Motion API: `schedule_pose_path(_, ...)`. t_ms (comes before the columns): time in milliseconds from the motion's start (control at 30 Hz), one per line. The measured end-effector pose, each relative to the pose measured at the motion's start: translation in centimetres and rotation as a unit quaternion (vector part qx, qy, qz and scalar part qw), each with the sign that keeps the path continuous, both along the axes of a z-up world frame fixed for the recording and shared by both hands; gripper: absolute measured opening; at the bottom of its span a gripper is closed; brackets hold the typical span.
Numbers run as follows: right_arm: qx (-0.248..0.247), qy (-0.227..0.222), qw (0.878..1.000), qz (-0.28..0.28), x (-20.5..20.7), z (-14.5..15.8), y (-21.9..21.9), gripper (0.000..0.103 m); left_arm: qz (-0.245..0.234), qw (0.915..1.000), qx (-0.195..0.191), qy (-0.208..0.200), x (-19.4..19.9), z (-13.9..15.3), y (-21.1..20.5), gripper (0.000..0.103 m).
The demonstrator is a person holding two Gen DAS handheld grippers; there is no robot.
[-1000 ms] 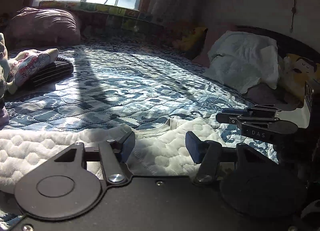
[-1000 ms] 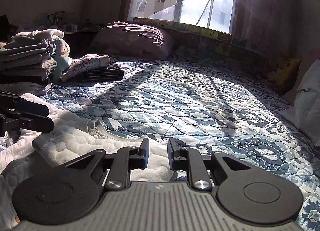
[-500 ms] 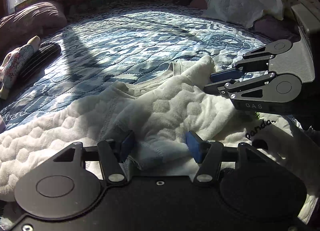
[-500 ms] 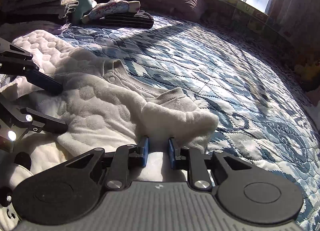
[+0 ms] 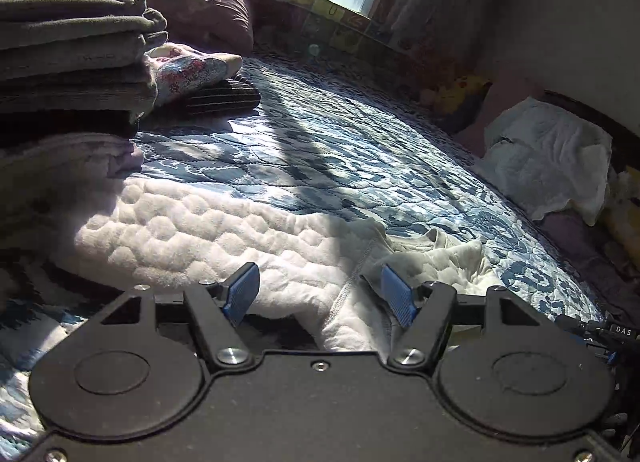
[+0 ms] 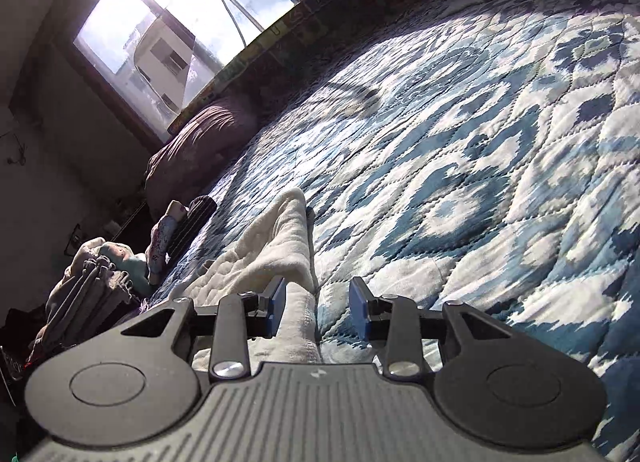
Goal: Fold clothes
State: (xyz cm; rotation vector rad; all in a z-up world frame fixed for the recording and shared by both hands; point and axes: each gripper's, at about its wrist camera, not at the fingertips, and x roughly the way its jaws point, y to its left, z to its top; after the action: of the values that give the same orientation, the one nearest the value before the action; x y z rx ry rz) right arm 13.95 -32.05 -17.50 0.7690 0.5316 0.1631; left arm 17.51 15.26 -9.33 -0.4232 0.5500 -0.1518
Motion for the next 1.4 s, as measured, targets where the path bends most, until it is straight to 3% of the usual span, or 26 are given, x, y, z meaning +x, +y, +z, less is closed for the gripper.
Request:
schedule_pose_path(67,0.034,0.006,0.999,-0.013,-0.5,-0.5,-0.5,0.039,0.040,0.9984,-0.038,0.011,-1.1,-0.5,2.4,0.070)
schedule_pose_path(133,0.019,0.002,1.000,-0.006,-0.6,-0.3,-0.1,0.049,0.077,0.9946,-0.065,0.021,-2.0,-1.0,4.2,0.071)
schedule_pose_path(167,0.012,0.002,1.000,-0.003,-0.6,-0.3,0.0,0.049,0.096,0.9915,-0.084,0.028,-2.4,-1.3,5.1,0.071)
schedule_pose_path(300,0.010,0.004,1.000,0.007,-0.4,-0.4,0.4,0.049,0.164,0.9704,-0.172,0.047,-3.7,-2.8,8.5,0.072)
schedule_pose_path(400,0.003,0.001,1.000,0.014,-0.1,-0.4,0.7,0.049,0.189,0.9532,-0.233,0.038,-4.0,-3.5,9.8,0.072)
schedule_pose_path(700,-0.006,-0.014,0.999,0.041,1.4,-0.5,0.9,0.050,0.228,0.9315,-0.283,0.007,-1.9,-4.0,10.6,0.070)
schedule_pose_path(800,-0.005,-0.014,0.999,0.046,1.8,-0.5,0.6,0.050,0.231,0.9372,-0.261,0.005,-0.6,-3.6,10.2,0.058)
schedule_pose_path(833,-0.005,-0.014,0.999,0.047,1.9,-0.5,0.6,0.050,0.230,0.9404,-0.251,0.002,-0.2,-3.3,9.9,0.026)
schedule_pose_path(867,-0.005,-0.014,0.999,0.048,2.0,-0.4,0.6,0.050,0.226,0.9428,-0.245,-0.004,0.0,-2.9,9.5,0.007)
schedule_pose_path(933,-0.005,-0.017,0.999,0.050,2.3,-0.3,0.7,0.050,0.221,0.9494,-0.222,-0.028,-0.2,-1.6,8.3,0.007)
schedule_pose_path(1067,-0.005,-0.028,0.998,0.060,2.8,0.2,0.6,0.051,0.177,0.9723,-0.134,-0.075,-0.7,2.3,4.3,0.007)
schedule_pose_path(1133,-0.002,-0.032,0.997,0.064,2.9,0.4,0.5,0.051,0.153,0.9799,-0.090,-0.092,-0.8,4.0,2.1,0.007)
schedule_pose_path(1233,0.007,-0.037,0.997,0.067,3.0,0.6,0.1,0.051,0.122,0.9852,-0.024,-0.118,-1.0,6.1,-1.7,0.007)
schedule_pose_path(1400,0.036,-0.040,0.996,0.066,3.0,0.5,-0.6,0.052,0.074,0.9854,0.067,-0.138,0.7,8.0,-7.9,0.007)
